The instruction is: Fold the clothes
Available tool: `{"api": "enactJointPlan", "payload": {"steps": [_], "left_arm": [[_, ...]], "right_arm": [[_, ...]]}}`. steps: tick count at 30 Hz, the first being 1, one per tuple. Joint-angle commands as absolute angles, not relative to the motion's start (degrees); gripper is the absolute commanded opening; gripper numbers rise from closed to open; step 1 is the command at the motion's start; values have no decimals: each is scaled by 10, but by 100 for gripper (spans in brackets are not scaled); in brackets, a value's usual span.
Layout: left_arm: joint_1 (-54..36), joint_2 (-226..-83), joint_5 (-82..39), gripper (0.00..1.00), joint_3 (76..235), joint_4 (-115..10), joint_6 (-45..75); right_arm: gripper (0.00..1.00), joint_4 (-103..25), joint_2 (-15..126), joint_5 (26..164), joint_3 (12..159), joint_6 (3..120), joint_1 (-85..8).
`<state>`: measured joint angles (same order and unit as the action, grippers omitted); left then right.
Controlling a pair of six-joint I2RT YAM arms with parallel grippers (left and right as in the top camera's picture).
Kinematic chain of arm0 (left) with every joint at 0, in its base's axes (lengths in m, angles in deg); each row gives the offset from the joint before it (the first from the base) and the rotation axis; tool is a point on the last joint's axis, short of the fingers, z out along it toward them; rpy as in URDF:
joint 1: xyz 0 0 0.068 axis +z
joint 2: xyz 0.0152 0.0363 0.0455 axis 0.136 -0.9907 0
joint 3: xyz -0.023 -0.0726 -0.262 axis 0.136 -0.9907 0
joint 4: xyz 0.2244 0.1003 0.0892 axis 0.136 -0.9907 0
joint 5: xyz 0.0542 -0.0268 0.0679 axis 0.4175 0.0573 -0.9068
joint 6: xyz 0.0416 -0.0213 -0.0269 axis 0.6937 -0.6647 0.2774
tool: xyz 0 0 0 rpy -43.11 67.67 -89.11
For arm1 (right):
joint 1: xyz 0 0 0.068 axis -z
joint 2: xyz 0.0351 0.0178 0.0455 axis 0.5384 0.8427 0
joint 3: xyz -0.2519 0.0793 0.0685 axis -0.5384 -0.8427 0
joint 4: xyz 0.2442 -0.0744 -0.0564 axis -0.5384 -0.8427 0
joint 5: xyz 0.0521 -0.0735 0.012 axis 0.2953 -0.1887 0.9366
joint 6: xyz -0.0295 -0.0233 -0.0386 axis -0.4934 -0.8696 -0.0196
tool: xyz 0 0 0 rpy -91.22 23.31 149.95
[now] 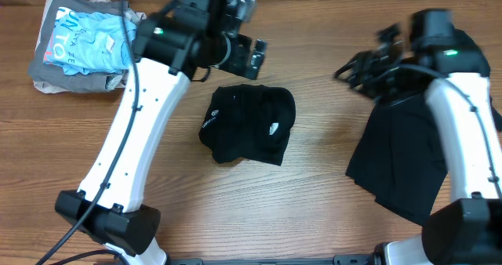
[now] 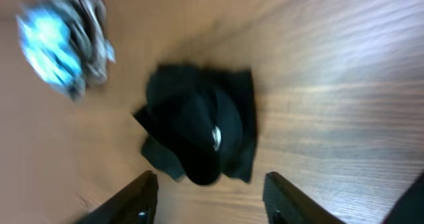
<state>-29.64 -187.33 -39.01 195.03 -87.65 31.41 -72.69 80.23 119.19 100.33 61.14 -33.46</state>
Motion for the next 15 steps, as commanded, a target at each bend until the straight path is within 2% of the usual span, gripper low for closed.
{"api": "enactJointPlan", "payload": {"steps": [1,6,10,14,15], "left_arm": [[-269,-1864,-418,100,1961,-898,307],[-239,-1864,-424,100,1961,-905,309],[-239,-1864,-431,100,1961,-905,318],[-239,-1864,-435,100,1960,-907,318],[-239,-1864,-435,100,1960,-908,318]], "right_arm": [[60,-704,804,1133,961,592,-428],[72,-635,812,1047,942,598,-559],[72,-620,857,1009,941,592,-595],[66,-589,911,1003,941,570,-619],[54,-582,925,1003,941,568,-624]]}}
